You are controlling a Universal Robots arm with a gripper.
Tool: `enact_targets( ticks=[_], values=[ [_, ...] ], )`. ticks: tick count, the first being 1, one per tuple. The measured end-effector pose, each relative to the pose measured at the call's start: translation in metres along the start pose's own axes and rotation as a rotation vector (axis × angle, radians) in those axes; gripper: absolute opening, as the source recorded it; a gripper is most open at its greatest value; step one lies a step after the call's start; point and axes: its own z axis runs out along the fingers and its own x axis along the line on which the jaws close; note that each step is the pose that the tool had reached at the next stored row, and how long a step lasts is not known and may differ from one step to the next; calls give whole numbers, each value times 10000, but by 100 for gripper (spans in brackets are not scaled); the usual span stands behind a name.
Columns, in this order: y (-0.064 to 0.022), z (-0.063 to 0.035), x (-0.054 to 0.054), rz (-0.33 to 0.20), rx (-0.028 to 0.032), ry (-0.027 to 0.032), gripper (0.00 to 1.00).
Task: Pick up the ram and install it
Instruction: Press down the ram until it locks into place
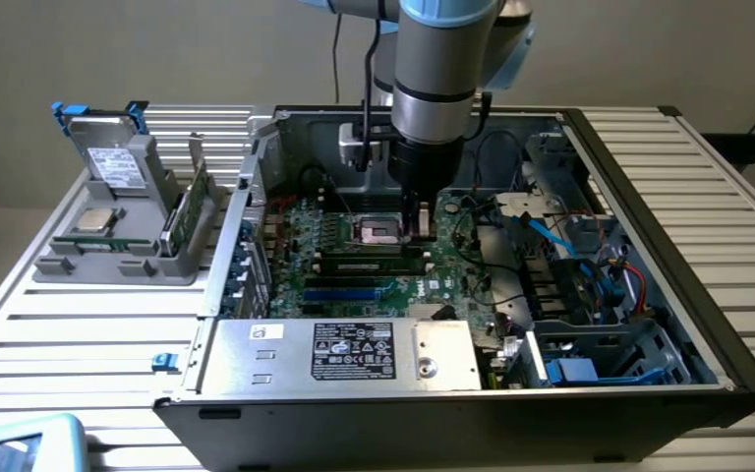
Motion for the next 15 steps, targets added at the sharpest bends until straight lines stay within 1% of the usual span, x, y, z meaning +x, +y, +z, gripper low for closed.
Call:
enact_targets(
  ticks=[4,15],
  values=[
    [1,25,-1,0,0,0,11],
    [12,32,-13,0,0,-8,11]
  ],
)
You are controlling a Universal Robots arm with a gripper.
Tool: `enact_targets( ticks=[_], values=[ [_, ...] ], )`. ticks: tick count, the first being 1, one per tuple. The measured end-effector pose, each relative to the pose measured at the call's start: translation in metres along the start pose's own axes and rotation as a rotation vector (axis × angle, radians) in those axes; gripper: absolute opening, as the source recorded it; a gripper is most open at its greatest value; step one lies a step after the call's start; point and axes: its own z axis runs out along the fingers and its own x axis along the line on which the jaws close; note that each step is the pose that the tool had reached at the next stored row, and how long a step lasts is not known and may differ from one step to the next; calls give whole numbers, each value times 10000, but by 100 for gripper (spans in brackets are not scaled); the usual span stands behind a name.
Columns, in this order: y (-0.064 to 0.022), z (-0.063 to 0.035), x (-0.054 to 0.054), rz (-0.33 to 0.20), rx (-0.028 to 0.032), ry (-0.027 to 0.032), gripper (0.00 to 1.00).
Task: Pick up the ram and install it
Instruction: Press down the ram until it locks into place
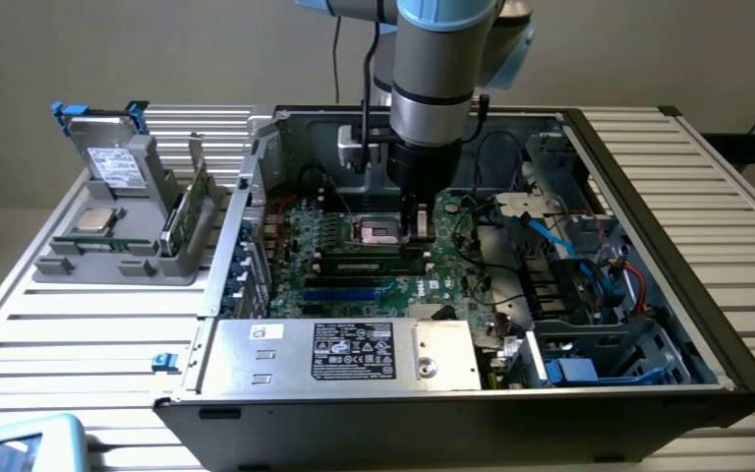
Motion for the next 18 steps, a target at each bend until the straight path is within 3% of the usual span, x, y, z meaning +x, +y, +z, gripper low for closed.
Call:
enact_targets(
  ticks=[15,18],
  values=[
    [-1,67,-3,-1,-2,3,11],
    [19,-3,-1,2,2,-7,11]
  ],
)
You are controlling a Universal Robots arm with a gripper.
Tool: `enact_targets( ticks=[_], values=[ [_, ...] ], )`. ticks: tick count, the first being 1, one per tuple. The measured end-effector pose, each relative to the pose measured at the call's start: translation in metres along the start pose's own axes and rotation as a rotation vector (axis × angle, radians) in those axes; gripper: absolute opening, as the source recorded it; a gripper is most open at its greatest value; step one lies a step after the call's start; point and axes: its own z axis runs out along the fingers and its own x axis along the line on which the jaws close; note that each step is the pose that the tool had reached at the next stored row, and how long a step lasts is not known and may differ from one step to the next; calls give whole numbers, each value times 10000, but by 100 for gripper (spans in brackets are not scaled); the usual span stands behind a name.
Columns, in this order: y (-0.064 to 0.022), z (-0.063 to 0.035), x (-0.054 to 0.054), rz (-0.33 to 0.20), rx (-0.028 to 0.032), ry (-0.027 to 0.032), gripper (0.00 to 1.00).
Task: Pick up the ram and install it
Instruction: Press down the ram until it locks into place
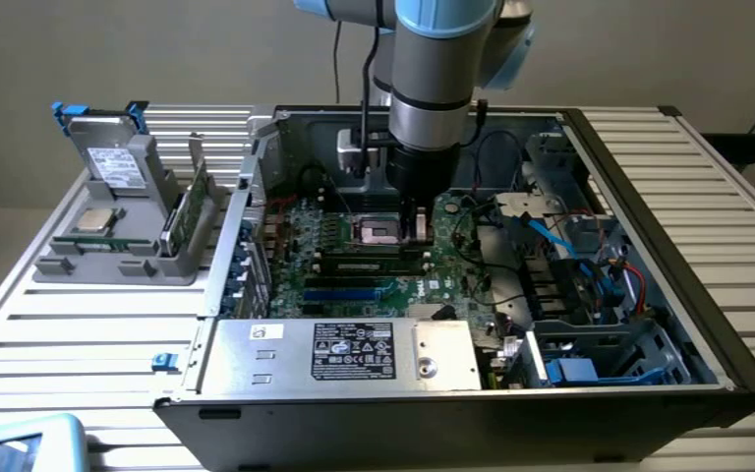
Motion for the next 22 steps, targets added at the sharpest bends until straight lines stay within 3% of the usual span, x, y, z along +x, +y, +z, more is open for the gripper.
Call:
enact_targets(
  ticks=[3,11,16,19,22],
  values=[
    [80,-84,10,-2,-2,6,11],
    [392,-77,18,1,50,6,11],
    [457,-22,16,5,168,4,11],
    [511,-10,16,7,189,4,11],
    [513,10,15,5,210,3,11]
  ],
)
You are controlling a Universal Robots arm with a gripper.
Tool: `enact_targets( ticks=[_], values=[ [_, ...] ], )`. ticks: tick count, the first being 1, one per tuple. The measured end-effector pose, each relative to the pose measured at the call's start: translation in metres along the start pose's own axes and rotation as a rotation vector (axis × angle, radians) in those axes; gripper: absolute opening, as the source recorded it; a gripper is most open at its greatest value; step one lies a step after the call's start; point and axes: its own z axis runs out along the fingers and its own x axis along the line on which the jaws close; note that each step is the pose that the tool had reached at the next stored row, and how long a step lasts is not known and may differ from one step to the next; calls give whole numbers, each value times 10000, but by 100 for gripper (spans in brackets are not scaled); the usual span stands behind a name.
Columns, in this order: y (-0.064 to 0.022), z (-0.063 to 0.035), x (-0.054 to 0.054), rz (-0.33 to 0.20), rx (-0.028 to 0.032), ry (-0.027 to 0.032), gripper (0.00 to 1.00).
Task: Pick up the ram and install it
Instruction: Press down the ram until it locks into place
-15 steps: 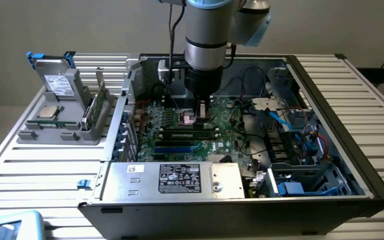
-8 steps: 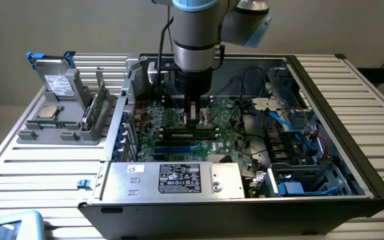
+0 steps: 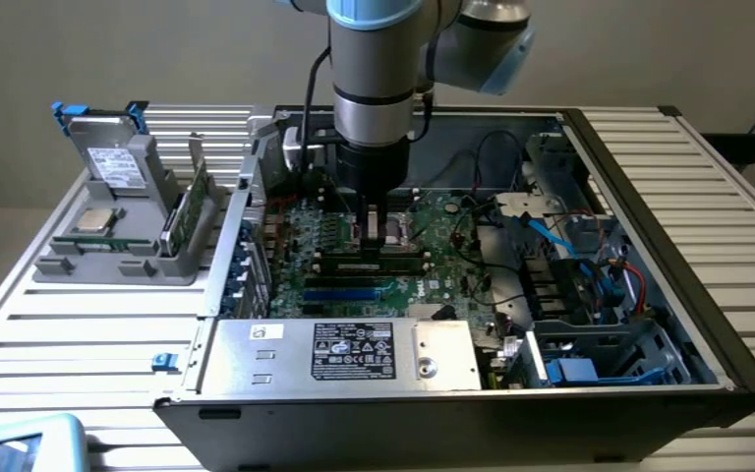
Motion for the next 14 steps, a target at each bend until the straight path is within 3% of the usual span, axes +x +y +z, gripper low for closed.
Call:
enact_targets(
  ticks=[14],
  values=[
    [-21,58,-12,2,-14,8,11]
  ],
)
